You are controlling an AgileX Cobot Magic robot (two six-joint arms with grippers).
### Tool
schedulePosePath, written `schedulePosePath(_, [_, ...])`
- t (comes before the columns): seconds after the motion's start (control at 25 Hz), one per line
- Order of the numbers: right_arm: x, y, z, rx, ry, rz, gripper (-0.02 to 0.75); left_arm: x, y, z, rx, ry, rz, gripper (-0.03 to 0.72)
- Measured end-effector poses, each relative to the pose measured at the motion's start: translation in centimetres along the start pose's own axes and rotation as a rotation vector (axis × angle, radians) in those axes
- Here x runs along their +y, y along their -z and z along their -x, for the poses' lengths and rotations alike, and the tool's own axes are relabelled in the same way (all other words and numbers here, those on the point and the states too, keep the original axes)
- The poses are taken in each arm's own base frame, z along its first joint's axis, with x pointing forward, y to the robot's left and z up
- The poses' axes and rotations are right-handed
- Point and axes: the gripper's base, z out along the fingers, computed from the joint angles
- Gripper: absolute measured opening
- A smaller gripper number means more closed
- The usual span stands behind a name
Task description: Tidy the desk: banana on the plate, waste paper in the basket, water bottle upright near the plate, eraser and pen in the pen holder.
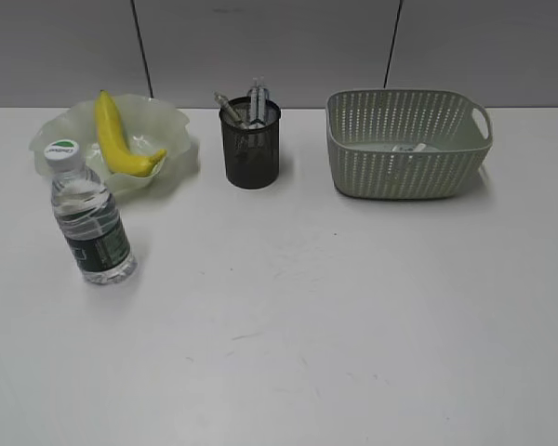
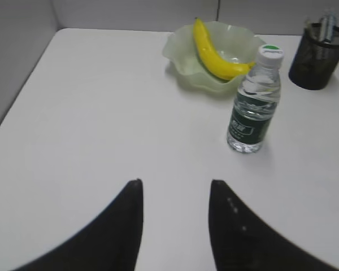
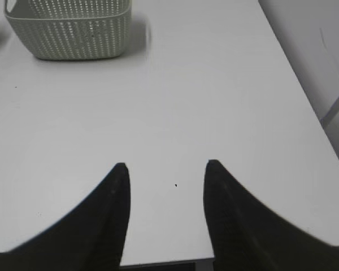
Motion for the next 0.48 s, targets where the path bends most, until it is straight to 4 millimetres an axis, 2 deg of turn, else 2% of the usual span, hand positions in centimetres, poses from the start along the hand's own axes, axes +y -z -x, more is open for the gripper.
schedulePosePath(0.48, [0.02,0.01,0.00,-0.001,-0.012,-0.021,0.350,-0.05,0.04,-0.01,-0.005,0.020,0.043,0.294])
